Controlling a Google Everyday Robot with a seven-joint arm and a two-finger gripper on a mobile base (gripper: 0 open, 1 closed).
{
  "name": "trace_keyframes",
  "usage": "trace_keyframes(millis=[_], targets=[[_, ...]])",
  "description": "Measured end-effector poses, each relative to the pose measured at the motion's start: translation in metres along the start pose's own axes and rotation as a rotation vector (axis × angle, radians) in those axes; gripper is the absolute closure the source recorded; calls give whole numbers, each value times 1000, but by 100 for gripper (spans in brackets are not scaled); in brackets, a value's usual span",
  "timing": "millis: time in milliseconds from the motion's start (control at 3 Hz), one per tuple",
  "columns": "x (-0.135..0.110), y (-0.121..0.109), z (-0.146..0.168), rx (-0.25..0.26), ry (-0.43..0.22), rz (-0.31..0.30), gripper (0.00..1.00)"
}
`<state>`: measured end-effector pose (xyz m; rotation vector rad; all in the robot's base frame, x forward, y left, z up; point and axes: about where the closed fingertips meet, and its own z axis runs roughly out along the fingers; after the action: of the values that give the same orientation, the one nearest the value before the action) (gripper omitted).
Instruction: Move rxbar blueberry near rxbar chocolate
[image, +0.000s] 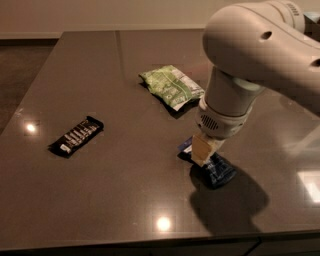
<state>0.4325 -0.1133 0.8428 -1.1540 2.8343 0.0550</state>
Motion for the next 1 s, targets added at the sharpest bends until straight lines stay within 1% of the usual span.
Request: trace_keyframes(millis=[333, 667, 1000], targets=[[-39, 6, -14, -17, -74, -115, 100], [-66, 14, -22, -30, -119, -188, 100], [-100, 35, -24, -70, -164, -276, 100]])
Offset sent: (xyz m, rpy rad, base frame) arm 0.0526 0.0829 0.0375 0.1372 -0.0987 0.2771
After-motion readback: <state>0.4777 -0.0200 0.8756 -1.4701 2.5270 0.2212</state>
